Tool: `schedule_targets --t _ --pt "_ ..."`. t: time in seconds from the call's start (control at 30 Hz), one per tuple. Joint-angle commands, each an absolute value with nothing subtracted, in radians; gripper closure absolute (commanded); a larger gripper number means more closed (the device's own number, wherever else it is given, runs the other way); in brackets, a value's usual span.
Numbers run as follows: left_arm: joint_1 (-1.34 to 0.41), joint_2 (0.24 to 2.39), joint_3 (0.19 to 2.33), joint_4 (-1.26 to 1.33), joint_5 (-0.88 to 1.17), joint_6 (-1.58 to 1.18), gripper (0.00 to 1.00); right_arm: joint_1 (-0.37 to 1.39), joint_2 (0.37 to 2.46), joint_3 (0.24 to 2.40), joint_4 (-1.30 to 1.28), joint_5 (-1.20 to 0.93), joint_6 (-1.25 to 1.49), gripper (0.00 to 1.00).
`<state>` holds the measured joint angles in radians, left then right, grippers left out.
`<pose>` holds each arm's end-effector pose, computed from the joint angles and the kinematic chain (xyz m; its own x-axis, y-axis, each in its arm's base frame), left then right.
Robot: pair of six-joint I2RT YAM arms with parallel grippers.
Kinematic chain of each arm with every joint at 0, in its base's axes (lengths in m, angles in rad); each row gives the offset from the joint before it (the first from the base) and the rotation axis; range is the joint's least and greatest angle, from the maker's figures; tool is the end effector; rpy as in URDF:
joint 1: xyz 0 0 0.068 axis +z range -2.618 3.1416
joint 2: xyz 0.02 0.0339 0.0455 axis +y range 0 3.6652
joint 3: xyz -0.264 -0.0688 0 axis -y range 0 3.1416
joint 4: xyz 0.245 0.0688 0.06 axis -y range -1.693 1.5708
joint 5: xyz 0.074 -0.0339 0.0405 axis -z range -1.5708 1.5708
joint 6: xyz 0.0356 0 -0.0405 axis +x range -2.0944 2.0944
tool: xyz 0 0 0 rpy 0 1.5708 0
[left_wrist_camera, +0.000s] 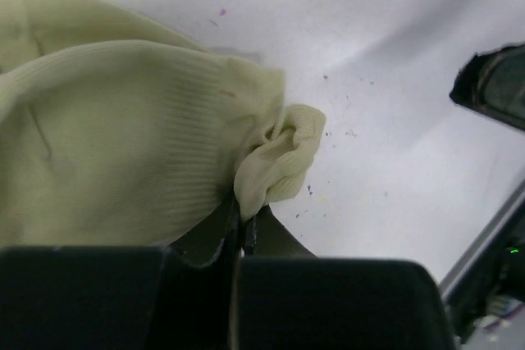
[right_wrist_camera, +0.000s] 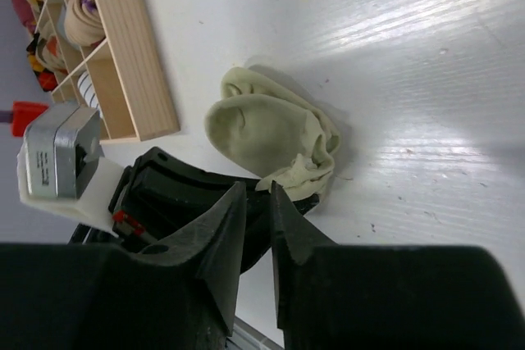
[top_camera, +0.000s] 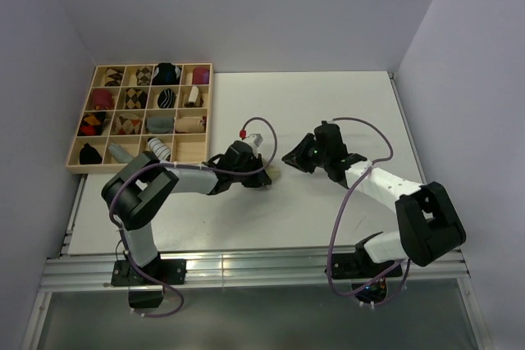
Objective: Roll the socks
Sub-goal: Roll the sock at the center of the board.
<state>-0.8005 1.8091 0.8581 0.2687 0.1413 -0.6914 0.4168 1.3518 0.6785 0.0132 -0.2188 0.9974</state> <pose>0.2459 -0.2606 0.1366 -0.8399 -0.0409 -0.5413 0.3260 0.7592 -0.5633 0.2506 0.1194 0.1986 -0.7679 0.5568 -0.3167 0.1716 0.6551 0.7358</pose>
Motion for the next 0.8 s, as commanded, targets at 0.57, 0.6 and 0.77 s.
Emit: schedule_targets --t 0.57,0.6,0.77 --pt "-0.698 1.856 0.781 0.354 0.304 -0.913 0.99 0.532 1.552 0.686 0.239 -0.321 1.019 0.89" --pt "-0.698 1.856 0.781 0.353 0.305 -0.916 0.99 0.534 1.565 0.686 0.239 -0.324 1.023 0.89" --pt "-0.698 1.855 0.785 0.348 0.307 -0.913 0.99 0.535 1.586 0.669 0.265 -0.324 1.031 0.91"
